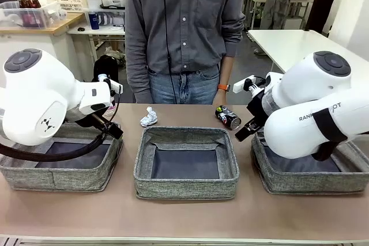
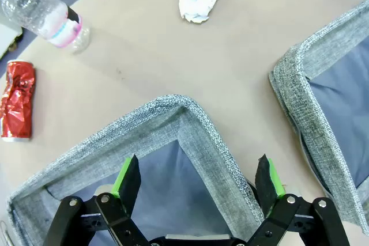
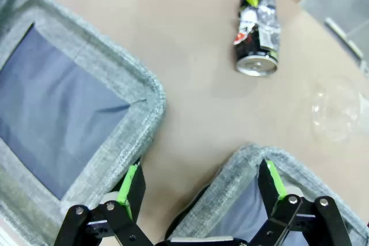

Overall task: Sort the waste into the appropriate baskets.
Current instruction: Pick up the waste item pointed out by the person.

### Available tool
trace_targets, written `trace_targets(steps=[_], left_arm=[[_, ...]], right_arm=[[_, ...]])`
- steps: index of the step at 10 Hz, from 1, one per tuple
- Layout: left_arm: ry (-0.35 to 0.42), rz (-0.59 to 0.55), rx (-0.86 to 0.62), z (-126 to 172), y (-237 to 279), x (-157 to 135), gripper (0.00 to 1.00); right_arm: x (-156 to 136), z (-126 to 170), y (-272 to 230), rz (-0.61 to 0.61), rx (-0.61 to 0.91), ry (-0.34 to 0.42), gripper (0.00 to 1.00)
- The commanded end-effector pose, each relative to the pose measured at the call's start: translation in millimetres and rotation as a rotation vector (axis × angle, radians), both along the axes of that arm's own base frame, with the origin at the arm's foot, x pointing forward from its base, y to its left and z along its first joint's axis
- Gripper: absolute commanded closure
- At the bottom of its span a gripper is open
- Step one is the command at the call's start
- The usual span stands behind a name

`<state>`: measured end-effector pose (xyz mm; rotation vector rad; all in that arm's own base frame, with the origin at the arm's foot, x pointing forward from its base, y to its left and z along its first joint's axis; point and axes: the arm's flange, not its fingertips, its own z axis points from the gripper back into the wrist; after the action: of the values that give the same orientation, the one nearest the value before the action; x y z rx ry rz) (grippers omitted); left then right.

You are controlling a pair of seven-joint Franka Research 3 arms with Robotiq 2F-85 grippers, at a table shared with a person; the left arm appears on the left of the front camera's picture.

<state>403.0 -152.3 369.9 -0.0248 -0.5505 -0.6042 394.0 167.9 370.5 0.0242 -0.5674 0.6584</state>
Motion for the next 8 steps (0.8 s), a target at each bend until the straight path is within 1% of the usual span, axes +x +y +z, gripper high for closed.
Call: trace_targets(steps=[1,4,5,6,7,8], left_arm=[[0.000,0.000,0.000,0.1,0.0,0.0,0.00],[0.000,0.000,0.000,0.0,0.0,0.0,0.00],[-0.001,-0.059,-0.010,29.1,0.3,-9.9,0.00],[0.017,-0.060,-0.037,75.4,2.3,-27.3,0.00],[-0.007,0.033,-0.006,116.3,7.0,-48.8,0.00],[-0.091,0.020,0.002,146.8,11.2,-74.4,0.00]], right_arm=[[0.0,0.1,0.0,0.000,0.001,0.000,0.00],[0.0,0.0,0.0,0.000,0.000,0.000,0.00],[-9.0,29.7,-4.9,-0.034,0.008,0.041,0.00],[-25.0,70.3,-16.0,-0.080,0.025,0.072,0.00],[-43.9,107.7,-28.3,-0.125,0.046,0.054,0.00],[-65.9,139.2,-39.6,-0.156,0.066,0.014,0.00]])
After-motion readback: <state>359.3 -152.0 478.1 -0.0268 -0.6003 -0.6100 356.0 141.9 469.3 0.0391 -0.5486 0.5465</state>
